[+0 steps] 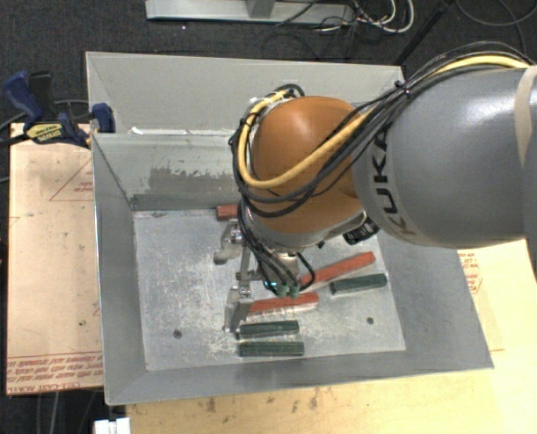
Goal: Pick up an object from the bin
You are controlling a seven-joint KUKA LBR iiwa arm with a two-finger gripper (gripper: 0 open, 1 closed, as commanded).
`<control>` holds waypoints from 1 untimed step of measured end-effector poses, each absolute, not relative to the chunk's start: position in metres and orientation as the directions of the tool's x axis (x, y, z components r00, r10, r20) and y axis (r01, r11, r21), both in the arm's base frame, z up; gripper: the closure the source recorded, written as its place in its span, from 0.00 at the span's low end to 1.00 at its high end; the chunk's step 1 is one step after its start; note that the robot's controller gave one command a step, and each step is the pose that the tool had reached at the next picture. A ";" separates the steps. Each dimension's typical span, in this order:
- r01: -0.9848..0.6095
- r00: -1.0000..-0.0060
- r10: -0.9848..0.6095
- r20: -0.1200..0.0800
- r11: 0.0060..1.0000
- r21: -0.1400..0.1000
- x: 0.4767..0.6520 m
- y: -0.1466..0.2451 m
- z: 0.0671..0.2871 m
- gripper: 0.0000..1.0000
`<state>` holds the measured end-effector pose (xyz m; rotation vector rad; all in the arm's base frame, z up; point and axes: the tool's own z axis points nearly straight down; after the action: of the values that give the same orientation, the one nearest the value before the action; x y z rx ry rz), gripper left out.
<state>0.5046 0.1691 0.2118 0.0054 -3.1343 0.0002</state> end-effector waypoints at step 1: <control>-0.001 -1.000 -0.001 0.000 1.000 0.001 0.507 0.168 0.216 0.00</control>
Offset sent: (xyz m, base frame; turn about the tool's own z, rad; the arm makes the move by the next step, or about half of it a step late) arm -0.0012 -0.0492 -0.1095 -0.2110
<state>0.5065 0.1683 0.2155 0.0009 -3.1416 -0.0016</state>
